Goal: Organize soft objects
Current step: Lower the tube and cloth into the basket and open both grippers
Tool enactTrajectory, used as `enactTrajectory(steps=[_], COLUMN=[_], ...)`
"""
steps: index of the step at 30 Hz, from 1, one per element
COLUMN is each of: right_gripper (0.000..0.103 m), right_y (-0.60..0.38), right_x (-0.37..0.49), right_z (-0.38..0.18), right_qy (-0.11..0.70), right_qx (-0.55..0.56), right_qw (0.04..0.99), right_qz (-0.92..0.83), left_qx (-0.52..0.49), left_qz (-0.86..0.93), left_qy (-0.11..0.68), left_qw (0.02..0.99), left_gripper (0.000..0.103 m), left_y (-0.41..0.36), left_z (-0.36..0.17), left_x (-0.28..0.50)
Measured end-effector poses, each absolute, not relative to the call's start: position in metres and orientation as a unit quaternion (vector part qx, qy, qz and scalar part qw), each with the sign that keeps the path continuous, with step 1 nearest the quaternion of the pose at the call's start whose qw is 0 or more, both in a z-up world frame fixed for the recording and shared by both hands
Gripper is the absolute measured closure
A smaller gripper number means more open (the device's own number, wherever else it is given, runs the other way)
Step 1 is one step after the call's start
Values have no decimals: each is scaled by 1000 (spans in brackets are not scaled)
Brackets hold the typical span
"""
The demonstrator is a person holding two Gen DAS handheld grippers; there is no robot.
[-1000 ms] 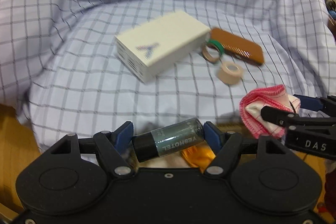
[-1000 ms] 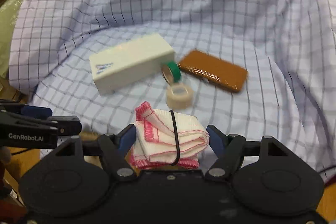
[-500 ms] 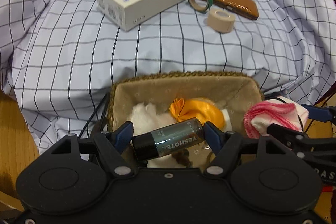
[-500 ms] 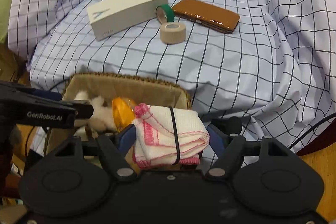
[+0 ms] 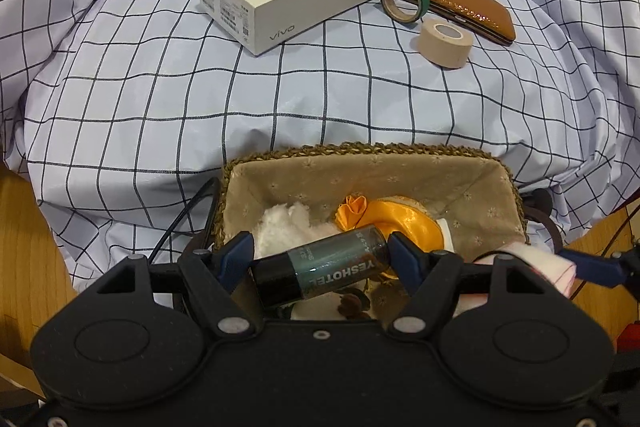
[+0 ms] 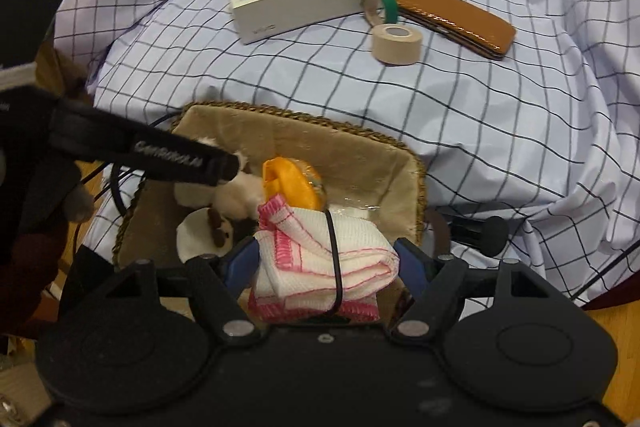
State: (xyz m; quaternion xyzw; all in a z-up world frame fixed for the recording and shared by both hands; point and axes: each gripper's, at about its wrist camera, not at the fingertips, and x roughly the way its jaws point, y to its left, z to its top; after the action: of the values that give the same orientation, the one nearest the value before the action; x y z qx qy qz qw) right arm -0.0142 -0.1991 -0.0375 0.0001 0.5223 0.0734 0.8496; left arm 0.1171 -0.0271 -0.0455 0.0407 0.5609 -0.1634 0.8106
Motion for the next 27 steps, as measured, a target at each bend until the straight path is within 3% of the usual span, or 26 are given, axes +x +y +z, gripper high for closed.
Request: enactTrajectory(steps=[6,27], right_gripper=[22,22], right_y=[-193,-225], right_x=[-15,18], right_z=[-37,-48], right_qy=[522,529], right_qx=[-9,50], right_qw=[848,847], right_qz=[95,-25], left_qx=[38,48], left_qz=[-165,-141], left_qy=[559,573], left_qw=[812,806], left_gripper=[34,34], left_y=[-28,-35], left_z=[-44,-59], left_x=[119,114])
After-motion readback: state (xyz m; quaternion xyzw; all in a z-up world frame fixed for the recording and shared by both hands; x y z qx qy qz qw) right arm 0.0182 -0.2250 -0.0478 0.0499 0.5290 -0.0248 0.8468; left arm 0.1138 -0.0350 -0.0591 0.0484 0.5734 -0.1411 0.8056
